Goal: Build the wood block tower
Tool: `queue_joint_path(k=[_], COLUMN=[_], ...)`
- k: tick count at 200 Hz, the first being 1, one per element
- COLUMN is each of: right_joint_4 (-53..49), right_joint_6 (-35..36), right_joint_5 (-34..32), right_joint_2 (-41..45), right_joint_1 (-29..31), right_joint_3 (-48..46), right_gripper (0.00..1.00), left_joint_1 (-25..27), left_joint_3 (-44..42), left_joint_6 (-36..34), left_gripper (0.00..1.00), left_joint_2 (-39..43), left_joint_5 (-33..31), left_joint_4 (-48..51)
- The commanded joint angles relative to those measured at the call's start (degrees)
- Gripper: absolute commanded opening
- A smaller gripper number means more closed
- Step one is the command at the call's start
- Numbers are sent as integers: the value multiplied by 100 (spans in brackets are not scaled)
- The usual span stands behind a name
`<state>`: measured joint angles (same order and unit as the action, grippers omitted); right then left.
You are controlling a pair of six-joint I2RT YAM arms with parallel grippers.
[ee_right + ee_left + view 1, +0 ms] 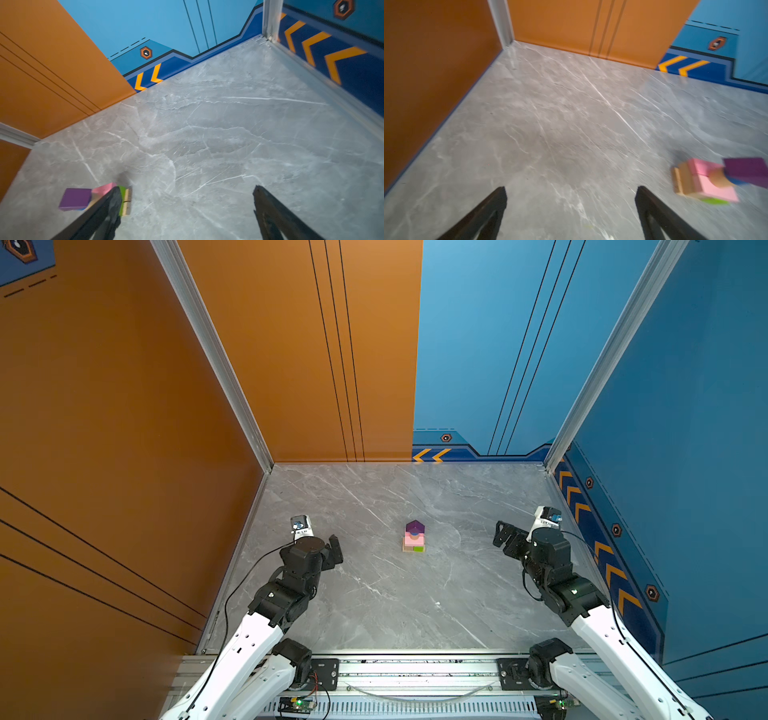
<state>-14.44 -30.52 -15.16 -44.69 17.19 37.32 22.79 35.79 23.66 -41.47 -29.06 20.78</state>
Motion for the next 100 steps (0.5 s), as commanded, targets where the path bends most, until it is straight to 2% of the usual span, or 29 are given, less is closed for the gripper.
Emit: queue_joint_path(k=[1, 27, 57, 100], right_joint_4=[272, 1326, 2775, 3804], right_joint_6=[880, 1386, 1937, 2408], right_joint_5=[-588, -822, -919, -987], right_joint_2=[-266, -776, -1551, -2675], right_joint_1=[-340, -619, -838, -943], right_joint_3=[-71, -480, -950, -911], right_gripper=[100, 100, 100, 100], left_joint_1=[-407, -815, -1167, -1675], left_joint_3=[-386, -1223, -2200, -2215], left_joint_6=[-538, -1134, -1721, -1786], left_gripper=[98, 98, 98, 98], left_joint_2=[68, -46, -386, -1348], left_joint_5=[-1028, -1185, -613, 296], left_joint_4=[-599, -2143, -4311, -5138])
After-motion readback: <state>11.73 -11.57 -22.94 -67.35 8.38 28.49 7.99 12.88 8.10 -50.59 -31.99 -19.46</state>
